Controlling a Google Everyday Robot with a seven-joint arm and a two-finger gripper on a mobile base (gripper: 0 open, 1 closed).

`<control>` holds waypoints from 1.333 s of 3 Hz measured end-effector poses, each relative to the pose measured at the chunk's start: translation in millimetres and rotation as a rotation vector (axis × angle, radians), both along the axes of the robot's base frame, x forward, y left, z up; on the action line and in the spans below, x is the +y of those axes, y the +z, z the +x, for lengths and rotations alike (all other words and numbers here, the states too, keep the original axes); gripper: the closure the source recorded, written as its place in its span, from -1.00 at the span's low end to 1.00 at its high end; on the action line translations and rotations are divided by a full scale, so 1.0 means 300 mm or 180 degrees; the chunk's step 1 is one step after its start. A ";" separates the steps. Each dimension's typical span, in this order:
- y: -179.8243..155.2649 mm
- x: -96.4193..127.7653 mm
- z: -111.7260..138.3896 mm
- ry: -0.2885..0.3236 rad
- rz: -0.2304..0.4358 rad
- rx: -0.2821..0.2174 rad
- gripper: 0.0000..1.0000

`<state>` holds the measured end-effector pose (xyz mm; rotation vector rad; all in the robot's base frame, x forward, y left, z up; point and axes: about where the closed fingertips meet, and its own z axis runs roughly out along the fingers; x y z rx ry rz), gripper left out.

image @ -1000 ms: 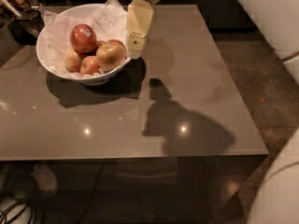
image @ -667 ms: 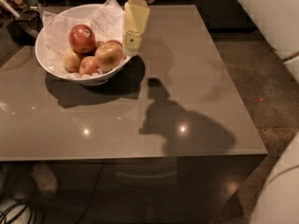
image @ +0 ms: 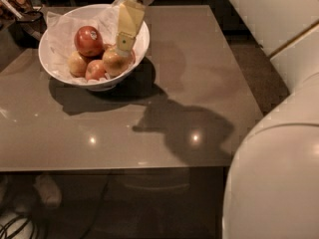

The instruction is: Pick apple from white bowl

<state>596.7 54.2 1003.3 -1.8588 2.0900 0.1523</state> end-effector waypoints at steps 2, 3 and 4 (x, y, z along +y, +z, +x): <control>-0.031 0.057 0.027 -0.0133 0.0134 0.0218 -0.38; -0.066 0.076 0.039 -0.0172 0.0163 0.0342 -0.40; -0.102 0.095 0.050 -0.0198 0.0187 0.0459 -0.32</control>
Offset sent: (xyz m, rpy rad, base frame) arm -0.0135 -0.0009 -0.0177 -0.0310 0.2005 -0.0498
